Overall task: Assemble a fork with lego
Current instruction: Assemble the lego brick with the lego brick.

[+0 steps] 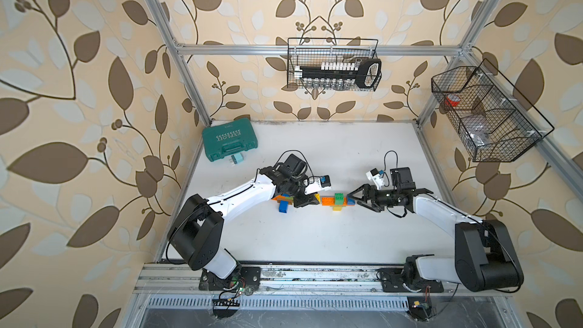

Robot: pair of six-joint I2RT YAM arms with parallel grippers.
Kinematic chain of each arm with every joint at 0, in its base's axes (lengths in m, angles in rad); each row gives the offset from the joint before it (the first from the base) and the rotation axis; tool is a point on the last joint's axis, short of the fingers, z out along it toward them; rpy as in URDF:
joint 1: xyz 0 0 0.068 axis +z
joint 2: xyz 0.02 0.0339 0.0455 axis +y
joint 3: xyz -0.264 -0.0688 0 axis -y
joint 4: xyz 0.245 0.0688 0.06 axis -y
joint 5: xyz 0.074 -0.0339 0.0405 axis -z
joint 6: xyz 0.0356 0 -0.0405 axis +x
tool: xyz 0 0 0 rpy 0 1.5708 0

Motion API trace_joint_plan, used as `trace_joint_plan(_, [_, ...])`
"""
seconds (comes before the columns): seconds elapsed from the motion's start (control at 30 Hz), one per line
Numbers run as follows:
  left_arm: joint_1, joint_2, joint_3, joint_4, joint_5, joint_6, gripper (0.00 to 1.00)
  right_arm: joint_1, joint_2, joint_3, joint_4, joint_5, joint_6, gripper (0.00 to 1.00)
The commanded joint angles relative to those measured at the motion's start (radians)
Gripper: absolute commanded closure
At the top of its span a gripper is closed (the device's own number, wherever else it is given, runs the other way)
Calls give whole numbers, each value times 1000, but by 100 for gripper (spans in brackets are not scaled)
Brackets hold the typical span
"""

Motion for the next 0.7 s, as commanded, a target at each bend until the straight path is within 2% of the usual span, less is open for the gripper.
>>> trace_joint_plan(0.0, [11,7,44,-4,33,-11,69,-7,48,-6,126,-95,60,19])
trace_joint_plan(0.1, [11,17,48,-4,30,-15,69,-8,80,-14,166,-116,82,23])
trace_joint_plan(0.33, [10,28,55,7,35,-27,70,-7,151,-45,253,-137,133,24])
trace_joint_plan(0.67, [11,45,57,6,37,-26,70,3,149,-77,283,-148,159,28])
